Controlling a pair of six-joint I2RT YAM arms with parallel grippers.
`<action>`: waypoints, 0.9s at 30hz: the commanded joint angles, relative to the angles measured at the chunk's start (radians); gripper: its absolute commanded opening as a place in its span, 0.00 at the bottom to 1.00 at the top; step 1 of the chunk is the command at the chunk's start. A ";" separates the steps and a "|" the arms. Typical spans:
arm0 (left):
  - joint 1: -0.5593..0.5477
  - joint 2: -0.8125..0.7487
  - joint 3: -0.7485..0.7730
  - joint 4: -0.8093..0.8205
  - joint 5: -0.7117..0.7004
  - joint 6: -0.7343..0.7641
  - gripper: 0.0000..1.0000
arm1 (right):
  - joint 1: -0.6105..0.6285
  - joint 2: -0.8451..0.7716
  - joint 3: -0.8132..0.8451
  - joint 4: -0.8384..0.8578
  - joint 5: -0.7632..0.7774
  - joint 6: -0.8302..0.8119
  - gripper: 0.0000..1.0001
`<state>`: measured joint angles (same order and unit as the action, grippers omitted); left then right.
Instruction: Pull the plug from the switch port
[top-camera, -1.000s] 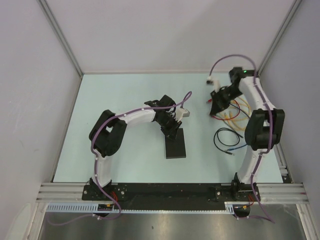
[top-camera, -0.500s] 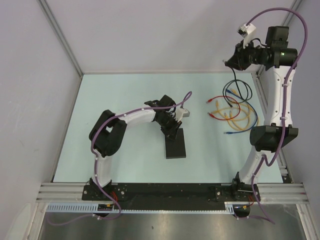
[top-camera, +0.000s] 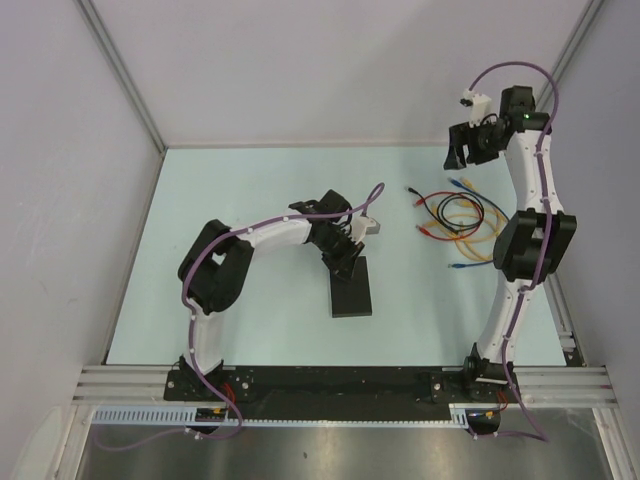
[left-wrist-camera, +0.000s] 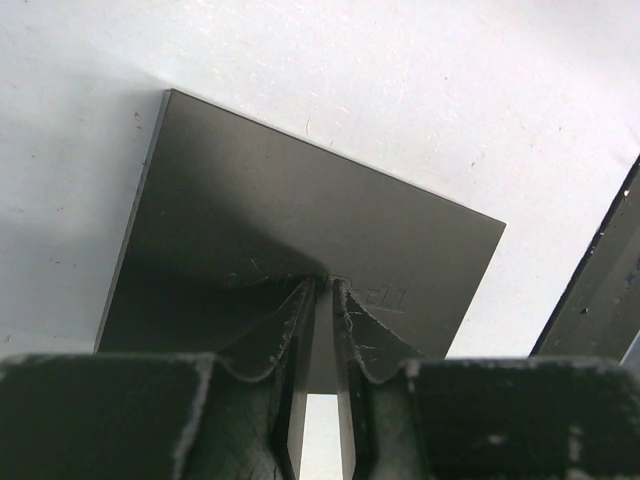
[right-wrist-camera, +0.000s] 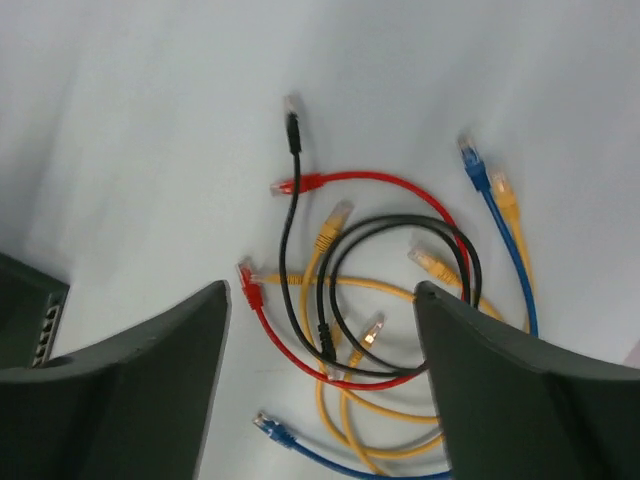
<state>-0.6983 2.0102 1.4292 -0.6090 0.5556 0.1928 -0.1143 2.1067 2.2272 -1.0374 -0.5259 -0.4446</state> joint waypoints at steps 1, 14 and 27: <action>-0.004 0.019 -0.013 -0.023 -0.128 0.057 0.23 | 0.021 -0.056 0.046 0.098 0.156 0.056 0.96; 0.075 -0.056 0.295 -0.129 -0.295 0.054 0.27 | 0.096 -0.180 0.091 0.269 0.562 0.256 1.00; 0.376 -0.380 0.415 -0.089 -0.428 -0.037 1.00 | 0.347 -0.267 -0.029 0.381 0.863 0.328 1.00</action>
<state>-0.3965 1.8294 1.8622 -0.7559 0.2325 0.2321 0.2501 1.8984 2.2185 -0.6743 0.2703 -0.2104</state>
